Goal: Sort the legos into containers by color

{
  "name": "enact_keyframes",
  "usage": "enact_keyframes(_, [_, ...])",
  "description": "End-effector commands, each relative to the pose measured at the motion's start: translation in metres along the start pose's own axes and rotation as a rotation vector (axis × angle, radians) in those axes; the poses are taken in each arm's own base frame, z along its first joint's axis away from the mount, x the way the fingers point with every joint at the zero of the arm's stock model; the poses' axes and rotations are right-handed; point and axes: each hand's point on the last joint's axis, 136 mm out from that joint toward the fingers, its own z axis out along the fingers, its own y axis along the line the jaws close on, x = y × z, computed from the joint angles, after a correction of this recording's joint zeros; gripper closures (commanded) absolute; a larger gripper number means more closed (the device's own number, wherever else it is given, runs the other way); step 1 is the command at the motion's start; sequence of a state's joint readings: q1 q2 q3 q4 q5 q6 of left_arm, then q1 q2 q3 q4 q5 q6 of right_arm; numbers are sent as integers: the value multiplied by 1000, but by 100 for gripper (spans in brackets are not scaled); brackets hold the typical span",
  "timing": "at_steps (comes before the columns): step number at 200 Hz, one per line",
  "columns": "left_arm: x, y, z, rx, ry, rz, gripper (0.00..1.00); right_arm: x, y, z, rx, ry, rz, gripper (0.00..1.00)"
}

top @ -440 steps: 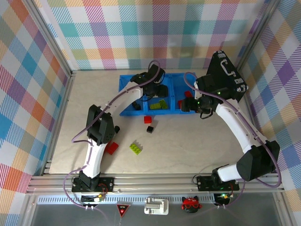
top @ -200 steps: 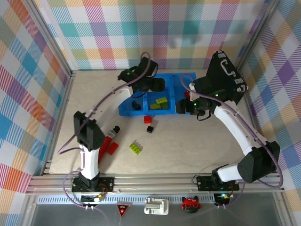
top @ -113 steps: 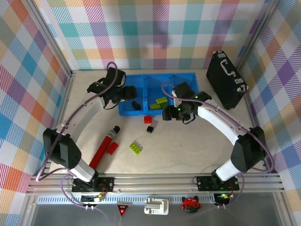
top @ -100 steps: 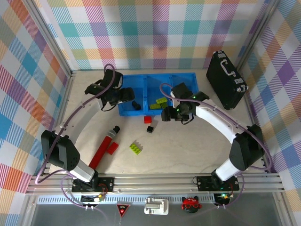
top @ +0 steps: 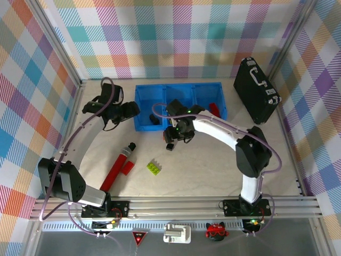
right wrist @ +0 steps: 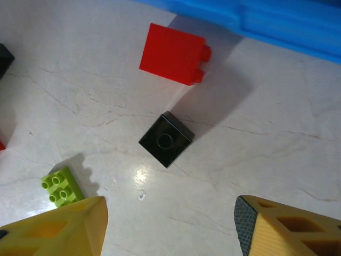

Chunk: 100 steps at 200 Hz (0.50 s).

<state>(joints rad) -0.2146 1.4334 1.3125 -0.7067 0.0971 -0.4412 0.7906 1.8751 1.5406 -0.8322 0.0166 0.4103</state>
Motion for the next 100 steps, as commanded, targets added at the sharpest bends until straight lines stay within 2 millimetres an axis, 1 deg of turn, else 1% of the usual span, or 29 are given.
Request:
enact_keyframes(1, [-1, 4, -17, 28, -12, -4, 30, -1, 4, 13, 64, 19, -32, 34])
enact_keyframes(18, [-1, 8, -19, 27, -15, -11, 30, 2, 11, 26, 68, 35, -45, 34])
enact_keyframes(44, [3, 11, -17, 26, -4, -17, 30, 7, 11, 43, 105, 58, -46, 32])
enact_keyframes(63, [6, 13, -15, 22, 4, -19, 30, 9, 10, 50, 125, 71, -50, 32])
enact_keyframes(84, [10, 14, -14, 19, 22, -20, 30, 11, 11, 53, 116, 75, -48, 31])
enact_keyframes(100, [21, 16, -10, 5, 47, -22, 31, 11, 13, 54, 104, 76, -46, 32])
